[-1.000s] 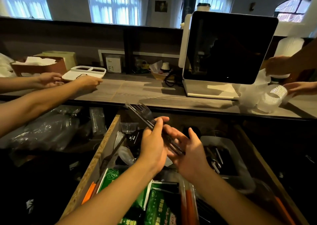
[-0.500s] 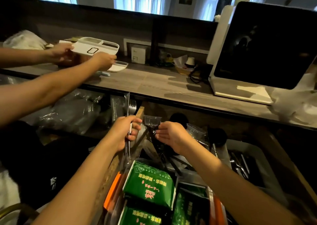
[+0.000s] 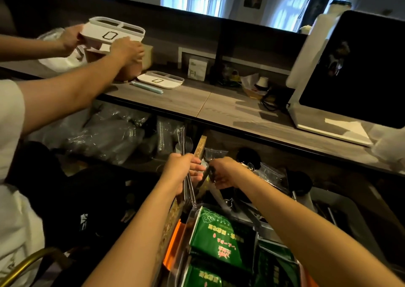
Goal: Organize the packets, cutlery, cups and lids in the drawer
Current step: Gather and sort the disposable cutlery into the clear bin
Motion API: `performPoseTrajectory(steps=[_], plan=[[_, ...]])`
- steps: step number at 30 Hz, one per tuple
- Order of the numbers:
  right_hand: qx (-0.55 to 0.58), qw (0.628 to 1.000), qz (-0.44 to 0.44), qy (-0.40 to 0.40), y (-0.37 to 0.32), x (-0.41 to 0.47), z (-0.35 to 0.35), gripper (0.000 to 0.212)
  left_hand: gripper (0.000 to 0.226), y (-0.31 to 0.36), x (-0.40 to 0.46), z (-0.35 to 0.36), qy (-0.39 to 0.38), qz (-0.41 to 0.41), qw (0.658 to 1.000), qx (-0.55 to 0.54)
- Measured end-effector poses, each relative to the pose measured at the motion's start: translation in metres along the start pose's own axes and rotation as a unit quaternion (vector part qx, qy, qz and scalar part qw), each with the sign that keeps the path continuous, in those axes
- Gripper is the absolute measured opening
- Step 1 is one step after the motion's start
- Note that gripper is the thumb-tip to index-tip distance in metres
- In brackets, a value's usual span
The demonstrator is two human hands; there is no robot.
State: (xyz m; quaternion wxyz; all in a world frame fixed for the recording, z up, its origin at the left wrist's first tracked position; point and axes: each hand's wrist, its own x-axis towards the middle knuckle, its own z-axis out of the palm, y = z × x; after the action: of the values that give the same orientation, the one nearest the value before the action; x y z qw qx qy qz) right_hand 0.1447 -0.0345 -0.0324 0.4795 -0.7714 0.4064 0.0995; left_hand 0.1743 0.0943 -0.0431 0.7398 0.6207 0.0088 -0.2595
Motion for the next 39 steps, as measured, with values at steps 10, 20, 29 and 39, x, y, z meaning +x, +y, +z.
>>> performPoseTrajectory(steps=[10, 20, 29, 39], plan=[[-0.017, 1.000, 0.024, 0.009, 0.000, 0.007, 0.014, 0.031, 0.032, -0.001, 0.001, -0.005, 0.021, -0.007, 1.000, -0.020], [0.123, 0.992, -0.003, -0.007, 0.005, 0.003, 0.007, 0.029, 0.026, 0.001, -0.004, -0.004, 0.031, -0.003, 0.999, -0.006], [0.256, 0.962, -0.089, -0.031, 0.029, -0.056, -0.053, 0.018, 0.027, 0.001, -0.024, 0.023, -0.011, 0.019, 1.000, -0.003], [0.259, 0.944, -0.186, -0.080, 0.088, -0.091, -0.053, 0.025, 0.037, -0.009, -0.048, 0.061, -0.148, -0.083, 0.965, -0.202]])
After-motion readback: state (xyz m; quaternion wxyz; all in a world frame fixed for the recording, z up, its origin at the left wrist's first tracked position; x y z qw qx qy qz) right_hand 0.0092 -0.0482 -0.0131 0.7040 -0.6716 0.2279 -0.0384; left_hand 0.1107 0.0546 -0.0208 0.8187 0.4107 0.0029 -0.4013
